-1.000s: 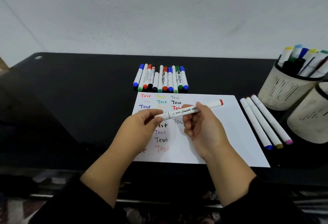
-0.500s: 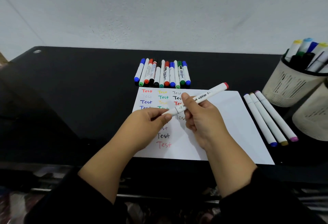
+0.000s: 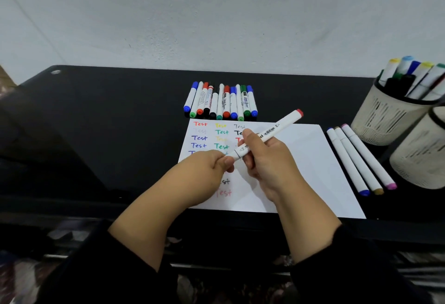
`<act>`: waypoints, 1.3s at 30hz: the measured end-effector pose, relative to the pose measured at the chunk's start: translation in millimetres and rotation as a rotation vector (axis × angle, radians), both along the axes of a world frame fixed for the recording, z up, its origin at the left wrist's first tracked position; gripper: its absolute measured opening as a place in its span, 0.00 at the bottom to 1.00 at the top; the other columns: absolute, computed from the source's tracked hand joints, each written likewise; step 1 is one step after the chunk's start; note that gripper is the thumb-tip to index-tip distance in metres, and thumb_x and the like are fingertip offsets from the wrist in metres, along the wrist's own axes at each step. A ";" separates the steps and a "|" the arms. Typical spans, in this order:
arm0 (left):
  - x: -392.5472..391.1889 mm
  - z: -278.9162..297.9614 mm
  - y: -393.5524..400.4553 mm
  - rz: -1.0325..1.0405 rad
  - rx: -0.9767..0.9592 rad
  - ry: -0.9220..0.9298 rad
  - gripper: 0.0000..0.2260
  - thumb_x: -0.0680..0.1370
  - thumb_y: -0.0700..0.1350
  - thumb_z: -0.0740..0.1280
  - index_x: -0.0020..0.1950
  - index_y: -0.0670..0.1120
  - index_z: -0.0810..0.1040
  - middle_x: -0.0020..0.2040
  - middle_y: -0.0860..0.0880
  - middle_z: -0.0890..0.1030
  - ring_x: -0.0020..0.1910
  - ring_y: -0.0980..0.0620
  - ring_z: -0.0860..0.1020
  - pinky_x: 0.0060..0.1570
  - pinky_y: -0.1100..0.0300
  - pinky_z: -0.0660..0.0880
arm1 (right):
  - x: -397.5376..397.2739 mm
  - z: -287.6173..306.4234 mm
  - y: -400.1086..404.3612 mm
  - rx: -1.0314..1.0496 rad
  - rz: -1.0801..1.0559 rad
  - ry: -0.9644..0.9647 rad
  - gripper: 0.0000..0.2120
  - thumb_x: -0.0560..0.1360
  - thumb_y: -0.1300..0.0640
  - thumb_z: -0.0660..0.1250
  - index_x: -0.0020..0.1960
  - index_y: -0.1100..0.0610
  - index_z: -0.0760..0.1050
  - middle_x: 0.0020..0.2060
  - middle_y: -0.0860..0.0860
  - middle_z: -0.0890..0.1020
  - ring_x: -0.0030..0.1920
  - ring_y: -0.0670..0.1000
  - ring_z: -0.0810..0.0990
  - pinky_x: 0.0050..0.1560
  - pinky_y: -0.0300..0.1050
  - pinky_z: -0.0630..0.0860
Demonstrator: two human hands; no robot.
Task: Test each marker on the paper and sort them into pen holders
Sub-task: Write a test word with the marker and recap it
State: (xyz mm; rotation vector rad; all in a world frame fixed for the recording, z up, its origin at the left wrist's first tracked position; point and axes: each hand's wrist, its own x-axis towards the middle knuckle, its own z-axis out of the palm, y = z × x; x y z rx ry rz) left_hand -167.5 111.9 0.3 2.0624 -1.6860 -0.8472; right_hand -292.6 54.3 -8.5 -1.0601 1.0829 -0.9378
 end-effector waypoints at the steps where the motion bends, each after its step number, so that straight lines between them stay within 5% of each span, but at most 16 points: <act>1: 3.1 0.8 2.1 -0.005 0.004 0.011 0.14 0.81 0.55 0.52 0.40 0.56 0.72 0.40 0.54 0.75 0.39 0.57 0.73 0.39 0.61 0.70 | -2.7 1.6 -4.2 0.011 -0.054 -0.047 0.13 0.79 0.55 0.63 0.36 0.57 0.73 0.20 0.48 0.71 0.20 0.43 0.62 0.21 0.34 0.59; 5: 22.1 5.2 16.8 0.092 -0.052 0.161 0.14 0.80 0.56 0.55 0.41 0.55 0.76 0.40 0.55 0.77 0.40 0.58 0.75 0.37 0.66 0.69 | -33.1 10.8 -26.8 0.039 -0.230 -0.186 0.15 0.79 0.55 0.62 0.34 0.56 0.72 0.21 0.47 0.66 0.20 0.43 0.59 0.20 0.34 0.56; 12: 24.6 -6.3 2.8 0.181 -0.068 0.003 0.12 0.78 0.58 0.59 0.58 0.58 0.76 0.42 0.60 0.75 0.40 0.62 0.74 0.35 0.65 0.68 | -30.1 2.5 -18.9 0.004 -0.136 -0.039 0.13 0.78 0.51 0.64 0.38 0.57 0.75 0.22 0.49 0.71 0.22 0.44 0.64 0.23 0.35 0.61; 16: 17.2 -7.4 -2.3 0.214 -0.153 0.014 0.05 0.78 0.57 0.60 0.47 0.60 0.75 0.42 0.53 0.79 0.36 0.57 0.75 0.31 0.65 0.70 | -26.7 -2.8 -14.7 -0.035 -0.107 0.079 0.11 0.75 0.49 0.68 0.40 0.57 0.76 0.24 0.49 0.74 0.24 0.45 0.66 0.25 0.36 0.64; 20: 15.3 -9.9 -7.9 0.219 -0.194 0.014 0.10 0.79 0.56 0.60 0.53 0.55 0.78 0.40 0.54 0.78 0.36 0.56 0.75 0.31 0.63 0.70 | -25.5 -10.4 -14.0 -0.150 -0.133 0.222 0.13 0.74 0.51 0.69 0.35 0.55 0.74 0.22 0.47 0.74 0.23 0.44 0.68 0.31 0.40 0.66; 24: 15.3 -15.5 -12.5 0.209 -0.190 0.001 0.09 0.79 0.55 0.60 0.48 0.54 0.77 0.40 0.53 0.78 0.36 0.55 0.76 0.35 0.60 0.71 | -23.7 -18.0 -14.7 -0.277 -0.151 0.369 0.15 0.76 0.52 0.66 0.34 0.58 0.71 0.24 0.48 0.74 0.21 0.40 0.70 0.27 0.31 0.67; 30: 17.0 -20.7 -13.2 0.201 -0.209 0.003 0.10 0.79 0.55 0.60 0.50 0.53 0.79 0.37 0.54 0.77 0.33 0.58 0.73 0.30 0.62 0.65 | -17.7 -26.0 -11.7 -0.352 -0.095 0.385 0.14 0.76 0.53 0.66 0.35 0.58 0.70 0.23 0.46 0.74 0.23 0.40 0.71 0.26 0.28 0.66; 39: 21.3 -19.0 -11.4 0.186 -0.222 0.000 0.11 0.79 0.55 0.60 0.52 0.52 0.80 0.41 0.54 0.78 0.39 0.58 0.75 0.36 0.63 0.71 | -14.7 -31.3 -10.1 -0.388 -0.042 0.407 0.15 0.76 0.52 0.67 0.35 0.57 0.70 0.22 0.44 0.74 0.25 0.41 0.70 0.28 0.31 0.66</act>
